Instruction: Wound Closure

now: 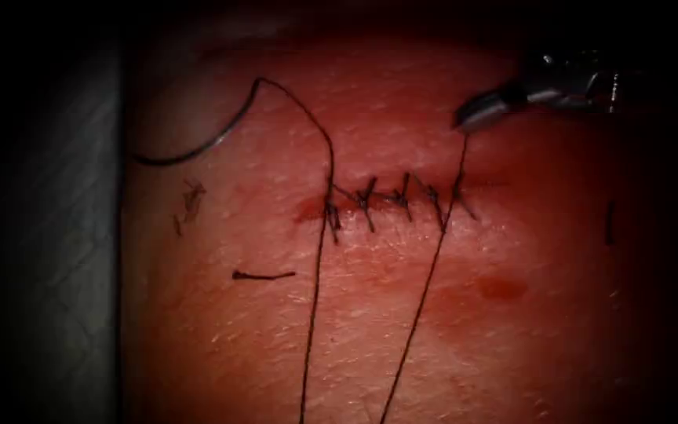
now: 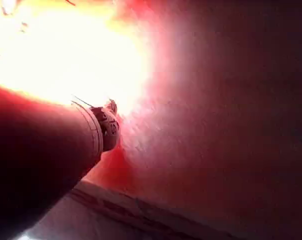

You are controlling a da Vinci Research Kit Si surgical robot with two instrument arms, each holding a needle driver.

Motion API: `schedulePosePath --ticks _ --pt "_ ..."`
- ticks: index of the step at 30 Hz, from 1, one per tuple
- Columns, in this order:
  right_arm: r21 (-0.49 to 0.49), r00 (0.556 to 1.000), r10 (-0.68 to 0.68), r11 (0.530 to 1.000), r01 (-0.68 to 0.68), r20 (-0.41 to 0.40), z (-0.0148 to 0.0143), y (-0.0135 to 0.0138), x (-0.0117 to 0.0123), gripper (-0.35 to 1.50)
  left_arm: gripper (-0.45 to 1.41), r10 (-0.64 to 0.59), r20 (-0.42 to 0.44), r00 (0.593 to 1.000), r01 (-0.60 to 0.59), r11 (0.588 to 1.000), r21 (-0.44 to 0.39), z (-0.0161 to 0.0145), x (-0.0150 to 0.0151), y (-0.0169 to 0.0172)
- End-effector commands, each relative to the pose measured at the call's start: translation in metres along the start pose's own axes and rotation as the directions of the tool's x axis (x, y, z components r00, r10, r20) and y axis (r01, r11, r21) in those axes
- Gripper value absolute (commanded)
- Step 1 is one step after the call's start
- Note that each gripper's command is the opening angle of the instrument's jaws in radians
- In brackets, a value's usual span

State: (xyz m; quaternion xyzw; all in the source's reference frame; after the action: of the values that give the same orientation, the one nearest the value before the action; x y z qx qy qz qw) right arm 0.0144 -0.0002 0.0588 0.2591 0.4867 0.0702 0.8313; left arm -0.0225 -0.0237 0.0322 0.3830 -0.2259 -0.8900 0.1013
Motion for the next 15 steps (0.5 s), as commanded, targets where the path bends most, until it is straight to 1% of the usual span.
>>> schedulePosePath --ticks 1,2,3,5,6,8,9,11,12,14,15 --pt "-0.027 1.0 -0.001 1.0 0.0 -0.01 0.0003 -0.0008 0.0001 0.29 -0.45 -0.012 0.013 1.0 0.011 1.0 0.027 0.0009 -0.0003 -0.0003" --pt "-0.042 1.0 -0.002 0.999 0.002 -0.012 -0.0001 -0.0011 0.0003 0.51 -0.45 -0.014 0.016 1.0 0.014 0.999 0.042 0.0011 -0.0008 -0.0011" --pt "-0.086 1.0 -0.016 0.996 0.015 -0.017 -0.0011 -0.0019 0.0007 0.89 -0.45 -0.011 0.023 1.0 0.009 0.997 0.081 0.0016 -0.002 -0.0031" --pt "-0.14 1.0 -0.011 0.99 0.01 -0.011 -0.0021 -0.0026 0.0011 1.06 -0.45 -0.016 0.029 0.999 0.012 0.992 0.122 0.0022 -0.0031 -0.0052" --pt "-0.14 1.0 -0.011 0.99 0.01 -0.011 -0.0021 -0.0026 0.0011 1.06 -0.45 -0.016 0.029 0.999 0.012 0.992 0.122 0.0022 -0.0031 -0.0052" --pt "-0.184 1.0 -0.019 0.983 0.016 -0.013 -0.0034 -0.0037 0.0015 1.1 -0.45 -0.028 0.023 0.999 0.024 0.988 0.152 0.0028 -0.0041 -0.0071" --pt "-0.218 0.999 -0.012 0.976 0.005 -0.033 -0.0044 -0.005 0.002 1.08 -0.45 -0.037 0.025 0.999 0.032 0.984 0.177 0.0037 -0.0052 -0.0092" --pt "-0.255 0.998 -0.02 0.967 0.004 -0.062 -0.0052 -0.0067 0.0027 1.16 -0.45 -0.049 0.025 0.998 0.043 0.979 0.199 0.0047 -0.0061 -0.0111" --pt "-0.272 0.997 -0.029 0.962 0.01 -0.065 -0.0054 -0.0075 0.0031 1.18 -0.45 -0.047 0.04 0.998 0.037 0.976 0.213 0.0056 -0.0069 -0.0124" --pt "-0.282 0.995 -0.056 0.959 0.032 -0.078 -0.0056 -0.0094 0.004 1.11 -0.45 -0.052 0.064 0.997 0.035 0.971 0.237 0.0068 -0.0079 -0.0141" --pt "-0.268 0.994 -0.073 0.962 0.048 -0.086 -0.0054 -0.0112 0.005 0.94 -0.45 -0.071 0.068 0.995 0.052 0.966 0.254 0.0083 -0.0092 -0.016"
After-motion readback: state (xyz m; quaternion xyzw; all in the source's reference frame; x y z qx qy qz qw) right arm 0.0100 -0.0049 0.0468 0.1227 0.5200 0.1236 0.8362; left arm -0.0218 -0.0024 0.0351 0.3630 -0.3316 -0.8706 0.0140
